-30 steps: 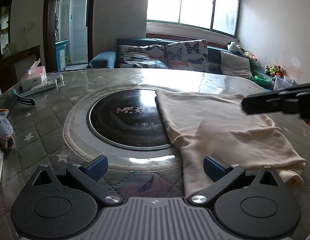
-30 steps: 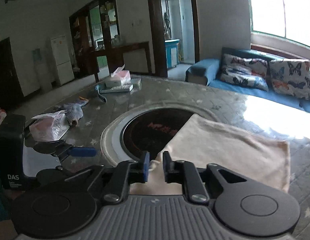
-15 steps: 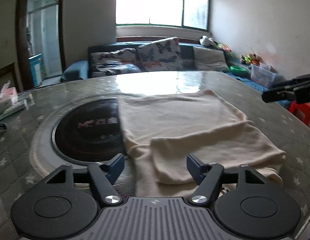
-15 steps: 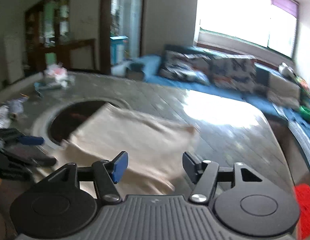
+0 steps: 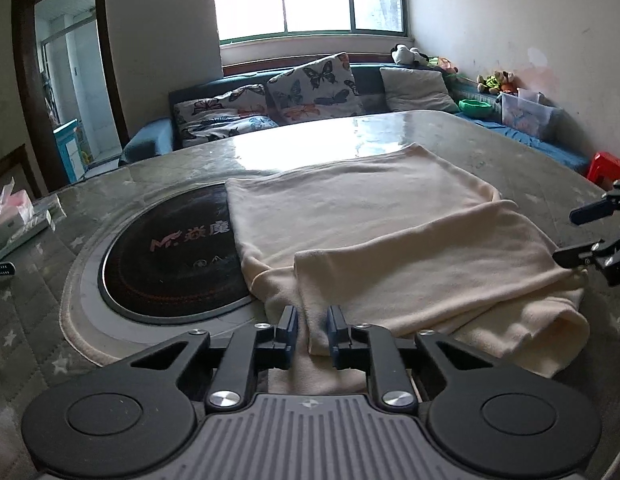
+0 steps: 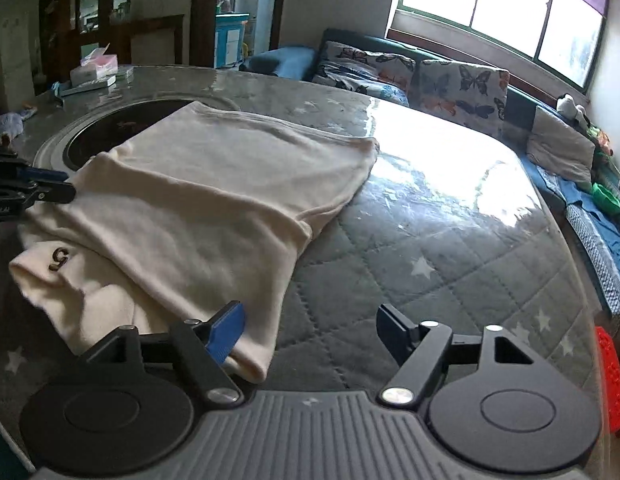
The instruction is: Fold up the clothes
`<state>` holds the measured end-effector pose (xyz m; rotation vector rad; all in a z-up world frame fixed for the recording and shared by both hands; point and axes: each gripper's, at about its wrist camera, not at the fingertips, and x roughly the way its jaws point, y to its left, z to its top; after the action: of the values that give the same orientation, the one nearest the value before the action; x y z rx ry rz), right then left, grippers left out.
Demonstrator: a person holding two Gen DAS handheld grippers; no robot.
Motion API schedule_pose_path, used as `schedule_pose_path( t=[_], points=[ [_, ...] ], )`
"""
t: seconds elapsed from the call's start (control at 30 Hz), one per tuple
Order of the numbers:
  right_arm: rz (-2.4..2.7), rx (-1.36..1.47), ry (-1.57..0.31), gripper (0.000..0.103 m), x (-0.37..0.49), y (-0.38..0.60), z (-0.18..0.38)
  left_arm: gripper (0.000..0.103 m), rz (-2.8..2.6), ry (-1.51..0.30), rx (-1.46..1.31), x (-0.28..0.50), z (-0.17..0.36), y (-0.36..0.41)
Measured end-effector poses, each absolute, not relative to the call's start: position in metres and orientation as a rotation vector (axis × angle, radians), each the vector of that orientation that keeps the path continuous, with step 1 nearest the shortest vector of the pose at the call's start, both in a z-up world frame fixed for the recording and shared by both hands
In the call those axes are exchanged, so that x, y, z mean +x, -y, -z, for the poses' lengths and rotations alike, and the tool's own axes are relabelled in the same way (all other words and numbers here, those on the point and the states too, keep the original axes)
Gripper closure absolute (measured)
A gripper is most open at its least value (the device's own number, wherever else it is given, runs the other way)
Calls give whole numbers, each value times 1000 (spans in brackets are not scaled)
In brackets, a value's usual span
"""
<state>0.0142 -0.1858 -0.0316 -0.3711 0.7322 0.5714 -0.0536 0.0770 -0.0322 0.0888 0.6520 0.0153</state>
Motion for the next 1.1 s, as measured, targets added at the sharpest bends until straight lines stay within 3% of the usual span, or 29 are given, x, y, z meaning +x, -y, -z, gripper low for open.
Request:
schedule_pose_path(
  t=[0.4, 0.7, 0.93, 1.1],
  points=[
    [-526, -278, -645, 27, 53, 166, 13, 84, 7, -623, 70, -42, 11, -74],
    [-468, -355, -660, 27, 63, 158, 34, 83, 55, -678, 107, -19, 32, -63],
    [-446, -348, -667, 25, 69, 158, 33, 73, 58, -668, 95, -18, 28, -63],
    [-435, -337, -669, 25, 79, 154, 36, 73, 54, -678, 99, -10, 33, -62]
  ],
)
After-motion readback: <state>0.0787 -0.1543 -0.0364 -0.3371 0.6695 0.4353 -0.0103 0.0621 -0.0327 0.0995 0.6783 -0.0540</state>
